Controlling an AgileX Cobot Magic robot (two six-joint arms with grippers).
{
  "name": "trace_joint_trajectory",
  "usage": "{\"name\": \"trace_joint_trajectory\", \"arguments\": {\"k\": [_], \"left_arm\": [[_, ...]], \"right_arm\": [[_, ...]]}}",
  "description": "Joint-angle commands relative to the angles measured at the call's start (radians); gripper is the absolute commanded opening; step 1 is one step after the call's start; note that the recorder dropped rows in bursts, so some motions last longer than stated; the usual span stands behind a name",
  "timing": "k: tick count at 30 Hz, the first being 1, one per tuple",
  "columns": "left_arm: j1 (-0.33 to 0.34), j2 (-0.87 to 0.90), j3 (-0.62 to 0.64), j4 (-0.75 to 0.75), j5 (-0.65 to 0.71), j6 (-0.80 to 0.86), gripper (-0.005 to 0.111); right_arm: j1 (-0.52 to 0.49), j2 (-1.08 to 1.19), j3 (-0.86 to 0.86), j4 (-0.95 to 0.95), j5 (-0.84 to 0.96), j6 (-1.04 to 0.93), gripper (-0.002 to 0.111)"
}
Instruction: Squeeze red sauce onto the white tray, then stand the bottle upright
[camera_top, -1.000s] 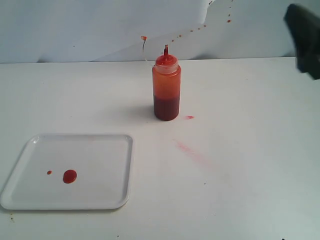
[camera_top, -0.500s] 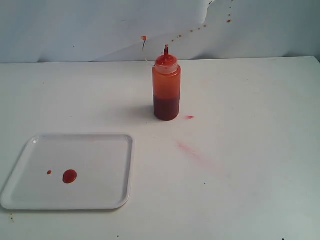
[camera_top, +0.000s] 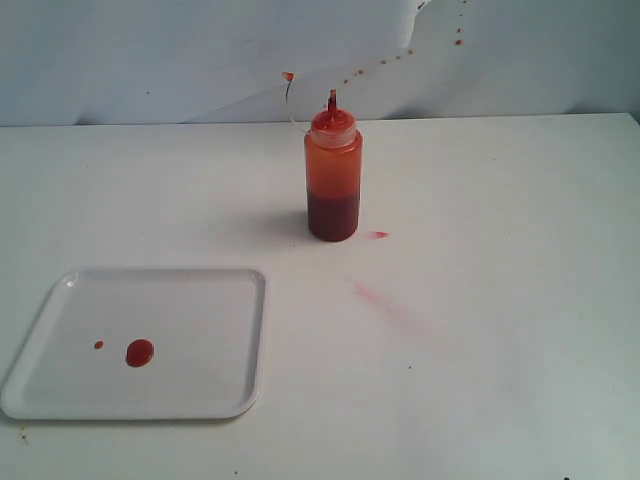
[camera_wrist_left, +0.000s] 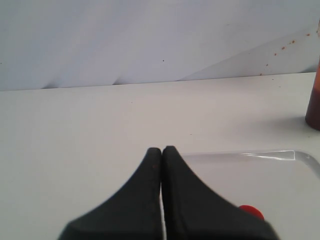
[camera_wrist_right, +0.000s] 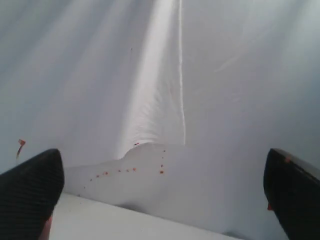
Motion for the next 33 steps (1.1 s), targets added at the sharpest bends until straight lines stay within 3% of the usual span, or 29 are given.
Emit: {"name": "trace_joint_trajectory", "arguments": {"k": [1,8,20,29,33], "left_arm": [[0.002,-0.003,0.005,0.0,-0.003,-0.011,0.0],[0.002,-0.003,0.005,0.0,-0.003,-0.011,0.0],[0.002,-0.003,0.005,0.0,-0.003,-0.011,0.0],[0.002,-0.003,0.005,0.0,-0.003,-0.011,0.0],[0.002,-0.003,0.005,0.0,-0.003,-0.011,0.0]], "right_arm": [[-0.007,-0.038,0.079,-0.079,0.034,0.179,0.105],[-0.007,-0.068,0.128,-0.068,0.106,0.298,0.105],[-0.007,-0.111,0.128,-0.058,0.245,0.296,0.105],[-0.007,-0.115,0.133,0.012,0.24,0.291,0.105],[-0.007,-0.127,0.205,0.039,0.131,0.291,0.105]]}}
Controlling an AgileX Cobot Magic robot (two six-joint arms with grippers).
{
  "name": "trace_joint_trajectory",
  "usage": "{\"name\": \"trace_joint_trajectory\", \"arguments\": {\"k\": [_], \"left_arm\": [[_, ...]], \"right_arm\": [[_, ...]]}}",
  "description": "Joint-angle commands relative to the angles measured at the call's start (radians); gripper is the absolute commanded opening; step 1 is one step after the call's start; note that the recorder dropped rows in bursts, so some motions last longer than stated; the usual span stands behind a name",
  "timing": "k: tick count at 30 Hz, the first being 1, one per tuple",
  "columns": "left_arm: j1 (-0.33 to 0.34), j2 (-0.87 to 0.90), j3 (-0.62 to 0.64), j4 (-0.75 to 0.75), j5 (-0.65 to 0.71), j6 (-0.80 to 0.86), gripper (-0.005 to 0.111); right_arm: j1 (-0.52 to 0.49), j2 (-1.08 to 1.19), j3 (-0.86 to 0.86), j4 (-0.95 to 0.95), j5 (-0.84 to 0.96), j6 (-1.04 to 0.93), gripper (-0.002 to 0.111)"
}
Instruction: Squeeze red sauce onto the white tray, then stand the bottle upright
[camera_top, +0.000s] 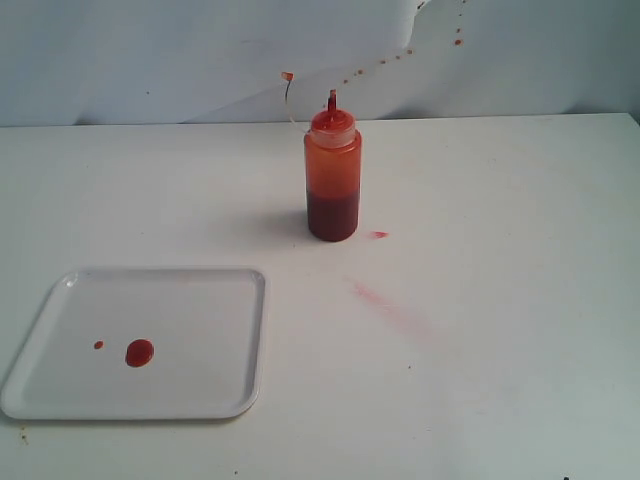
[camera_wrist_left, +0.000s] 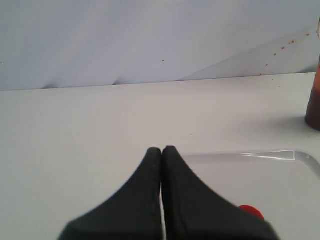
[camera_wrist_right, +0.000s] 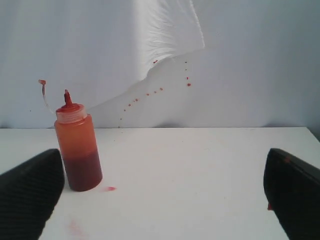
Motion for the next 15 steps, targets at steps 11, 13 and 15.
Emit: {"name": "trace_joint_trajectory", "arguments": {"k": [11,13,15], "left_arm": [[0.002,-0.003,0.005,0.0,-0.003,-0.011,0.0],[0.002,-0.003,0.005,0.0,-0.003,-0.011,0.0],[0.002,-0.003,0.005,0.0,-0.003,-0.011,0.0]], "right_arm": [[-0.007,-0.085,0.091,0.068,-0.085,-0.047,0.105],[-0.007,-0.085,0.091,0.061,-0.051,-0.05,0.105],[-0.007,-0.085,0.091,0.05,-0.019,-0.05,0.105]]}}
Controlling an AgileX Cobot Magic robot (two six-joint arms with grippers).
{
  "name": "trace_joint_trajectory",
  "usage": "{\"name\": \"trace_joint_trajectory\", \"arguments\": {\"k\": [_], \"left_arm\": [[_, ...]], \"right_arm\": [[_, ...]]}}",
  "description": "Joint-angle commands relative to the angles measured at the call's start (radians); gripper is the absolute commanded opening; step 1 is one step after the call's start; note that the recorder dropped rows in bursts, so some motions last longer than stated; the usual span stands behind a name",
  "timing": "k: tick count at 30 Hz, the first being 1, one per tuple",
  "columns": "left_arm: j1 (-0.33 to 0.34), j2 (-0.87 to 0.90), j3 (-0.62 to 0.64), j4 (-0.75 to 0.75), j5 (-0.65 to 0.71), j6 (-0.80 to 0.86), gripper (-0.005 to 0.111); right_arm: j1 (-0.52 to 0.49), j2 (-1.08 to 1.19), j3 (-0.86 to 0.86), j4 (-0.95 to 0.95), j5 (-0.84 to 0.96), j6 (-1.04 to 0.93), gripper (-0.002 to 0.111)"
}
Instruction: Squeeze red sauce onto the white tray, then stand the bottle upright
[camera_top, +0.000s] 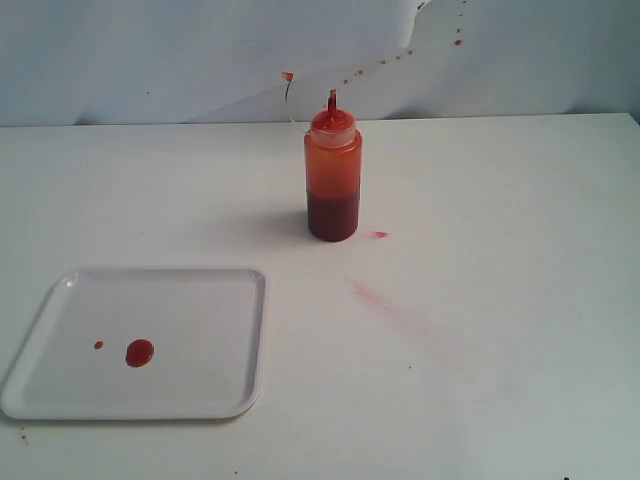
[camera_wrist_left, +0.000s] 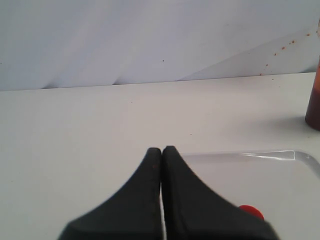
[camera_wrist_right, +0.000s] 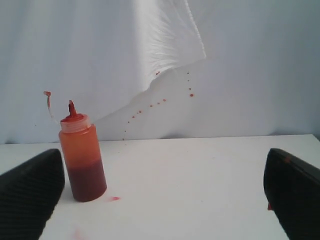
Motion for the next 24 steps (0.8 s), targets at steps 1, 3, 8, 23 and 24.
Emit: {"name": "trace_joint_trajectory", "arguments": {"k": [1,3,8,23,24], "left_arm": [[0.002,-0.003,0.005,0.0,-0.003,-0.011,0.0],[0.002,-0.003,0.005,0.0,-0.003,-0.011,0.0],[0.002,-0.003,0.005,0.0,-0.003,-0.011,0.0],[0.002,-0.003,0.005,0.0,-0.003,-0.011,0.0],[0.002,-0.003,0.005,0.0,-0.003,-0.011,0.0]], "right_arm": [[-0.007,-0.005,0.004,-0.014,0.073,-0.017,0.105],[-0.007,-0.005,0.004,-0.014,0.106,-0.017,0.105],[-0.007,-0.005,0.004,-0.014,0.171,-0.017,0.105],[-0.137,-0.007,0.004,-0.044,0.309,-0.017,0.105],[-0.146,-0.007,0.004,-0.044,0.309,-0.017,0.105]]}}
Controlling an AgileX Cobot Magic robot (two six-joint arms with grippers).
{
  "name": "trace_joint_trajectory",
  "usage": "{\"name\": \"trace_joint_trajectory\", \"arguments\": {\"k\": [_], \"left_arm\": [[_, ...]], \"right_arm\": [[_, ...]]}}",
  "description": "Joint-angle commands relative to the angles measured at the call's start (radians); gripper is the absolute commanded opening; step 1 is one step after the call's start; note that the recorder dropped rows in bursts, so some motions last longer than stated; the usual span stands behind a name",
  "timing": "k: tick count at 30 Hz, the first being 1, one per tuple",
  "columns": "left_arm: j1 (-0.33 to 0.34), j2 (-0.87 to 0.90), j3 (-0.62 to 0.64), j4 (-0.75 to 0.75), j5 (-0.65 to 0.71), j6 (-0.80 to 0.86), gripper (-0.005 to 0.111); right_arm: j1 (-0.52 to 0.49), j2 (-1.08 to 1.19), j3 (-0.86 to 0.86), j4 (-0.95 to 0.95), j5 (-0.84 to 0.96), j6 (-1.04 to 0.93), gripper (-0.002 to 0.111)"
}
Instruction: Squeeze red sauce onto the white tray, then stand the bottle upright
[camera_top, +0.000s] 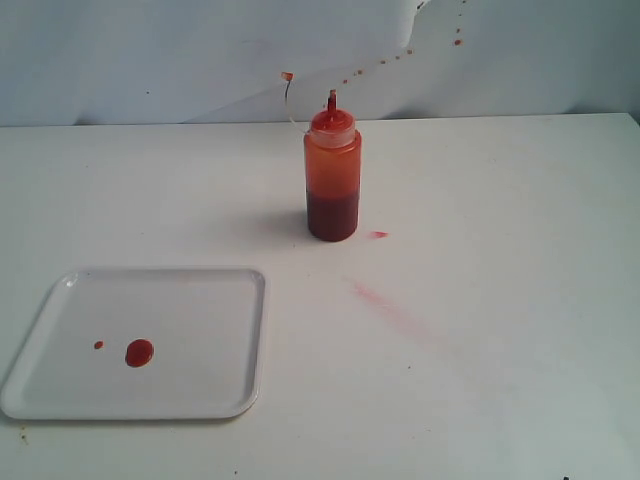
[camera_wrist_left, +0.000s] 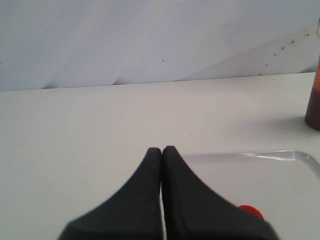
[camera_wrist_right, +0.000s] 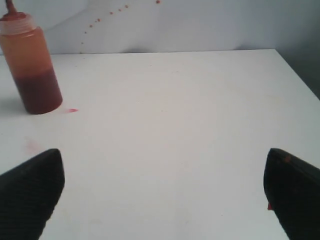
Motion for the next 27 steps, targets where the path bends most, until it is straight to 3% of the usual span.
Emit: {"name": "trace_joint_trajectory", "arguments": {"k": [1,27], "left_arm": [[0.002,-0.003,0.005,0.0,-0.003,-0.011,0.0],[0.002,-0.003,0.005,0.0,-0.003,-0.011,0.0]], "right_arm": [[-0.049,-0.007,0.004,0.008,0.003,-0.007,0.105],[-0.055,-0.044,0.004,0.008,-0.003,-0.007,0.105]]}}
